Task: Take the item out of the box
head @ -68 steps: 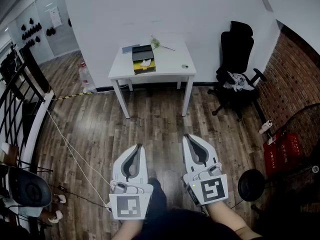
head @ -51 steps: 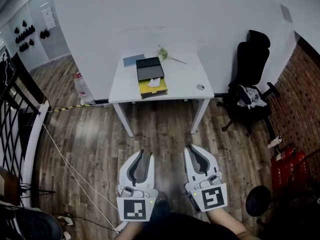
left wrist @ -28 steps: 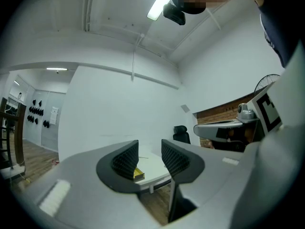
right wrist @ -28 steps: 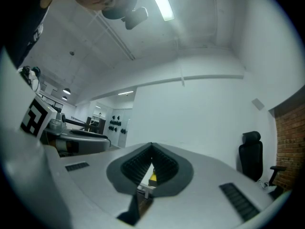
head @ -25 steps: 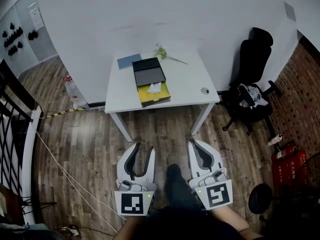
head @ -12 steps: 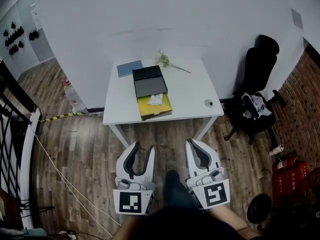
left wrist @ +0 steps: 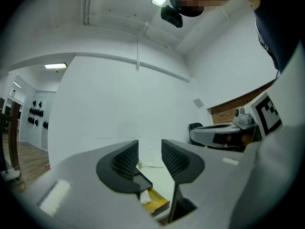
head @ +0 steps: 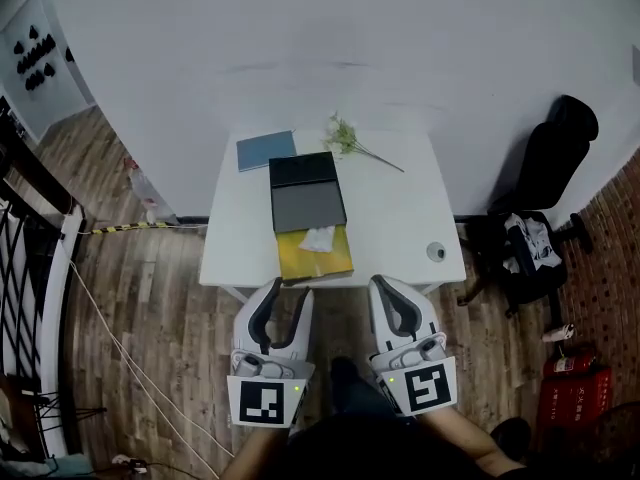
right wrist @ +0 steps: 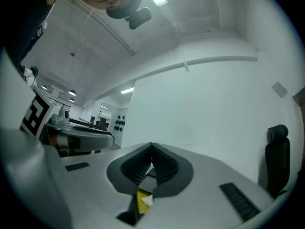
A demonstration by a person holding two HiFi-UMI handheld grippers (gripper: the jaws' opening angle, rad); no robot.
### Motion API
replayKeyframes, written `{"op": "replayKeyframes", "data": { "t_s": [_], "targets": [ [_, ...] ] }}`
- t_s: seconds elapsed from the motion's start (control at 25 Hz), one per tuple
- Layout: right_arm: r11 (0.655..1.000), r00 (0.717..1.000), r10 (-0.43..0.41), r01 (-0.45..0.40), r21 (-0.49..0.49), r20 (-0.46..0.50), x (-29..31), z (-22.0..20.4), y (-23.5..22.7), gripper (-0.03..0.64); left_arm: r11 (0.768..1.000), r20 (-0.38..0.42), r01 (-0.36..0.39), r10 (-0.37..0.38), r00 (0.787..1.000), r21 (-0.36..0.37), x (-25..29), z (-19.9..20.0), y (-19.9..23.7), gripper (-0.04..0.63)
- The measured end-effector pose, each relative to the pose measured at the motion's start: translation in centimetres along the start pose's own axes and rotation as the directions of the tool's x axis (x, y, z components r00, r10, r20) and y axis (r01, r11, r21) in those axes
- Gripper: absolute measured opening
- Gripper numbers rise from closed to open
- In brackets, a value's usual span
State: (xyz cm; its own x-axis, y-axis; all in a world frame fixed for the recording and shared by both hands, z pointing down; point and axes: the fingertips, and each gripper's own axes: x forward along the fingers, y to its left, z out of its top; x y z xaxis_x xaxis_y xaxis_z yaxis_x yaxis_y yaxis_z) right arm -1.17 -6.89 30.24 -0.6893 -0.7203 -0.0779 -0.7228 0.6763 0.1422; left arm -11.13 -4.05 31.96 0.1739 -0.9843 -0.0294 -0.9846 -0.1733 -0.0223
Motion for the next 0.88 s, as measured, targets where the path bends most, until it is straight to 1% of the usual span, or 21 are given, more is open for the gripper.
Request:
{"op": "replayKeyframes", "data": {
  "t_s": [0.08, 0.24, 0.4, 0.44, 0.52, 0.56, 0.68, 0.88],
  "targets": [
    [1.0, 1.0, 0.006, -0.006, 0.005, -0.026, 2.4, -1.1, -1.7, 0.011, 1.0, -0.004, -0.008, 0.008, 1.0, -0.002, 2.6, -0.3, 0.8, 0.155],
    [0.999, 0.999, 0.038, -0.038, 0.003, 0.006, 6.6, -1.9, -4.1, 0.011, 1.0, -0.019, -0.023, 0.023, 1.0, -0.009, 6.8, -1.2, 2.0, 0.155],
    [0.998, 0.998, 0.069, -0.069, -0.01, -0.003, 10.1, -2.9, -6.3, 0.011, 0.999, -0.033, -0.038, 0.038, 0.999, -0.008, 10.5, -2.0, 3.2, 0.155],
    [0.997, 0.997, 0.073, -0.073, -0.01, -0.005, 10.8, -3.2, -6.7, 0.011, 0.999, -0.025, -0.04, 0.04, 0.999, 0.002, 11.2, -2.1, 3.4, 0.155],
    [0.997, 0.997, 0.081, -0.081, -0.009, -0.009, 11.9, -3.9, -7.4, 0.011, 0.998, 0.025, -0.043, 0.042, 0.999, 0.037, 12.6, -1.8, 4.1, 0.155],
    [0.996, 0.996, 0.084, -0.084, -0.008, -0.012, 12.4, -4.3, -7.6, 0.011, 0.998, 0.031, -0.044, 0.042, 0.999, 0.042, 13.2, -2.0, 4.3, 0.155],
    [0.996, 0.995, 0.093, -0.093, -0.004, -0.019, 13.5, -5.2, -8.3, 0.011, 0.999, -0.029, -0.048, 0.049, 0.998, 0.016, 14.3, -3.3, 4.5, 0.155],
    [0.996, 0.995, 0.084, -0.084, 0.008, -0.045, 14.3, -7.1, -9.1, 0.011, 0.999, -0.085, -0.036, 0.037, 0.996, 0.012, 15.4, -5.4, 4.5, 0.155]
  ]
}}
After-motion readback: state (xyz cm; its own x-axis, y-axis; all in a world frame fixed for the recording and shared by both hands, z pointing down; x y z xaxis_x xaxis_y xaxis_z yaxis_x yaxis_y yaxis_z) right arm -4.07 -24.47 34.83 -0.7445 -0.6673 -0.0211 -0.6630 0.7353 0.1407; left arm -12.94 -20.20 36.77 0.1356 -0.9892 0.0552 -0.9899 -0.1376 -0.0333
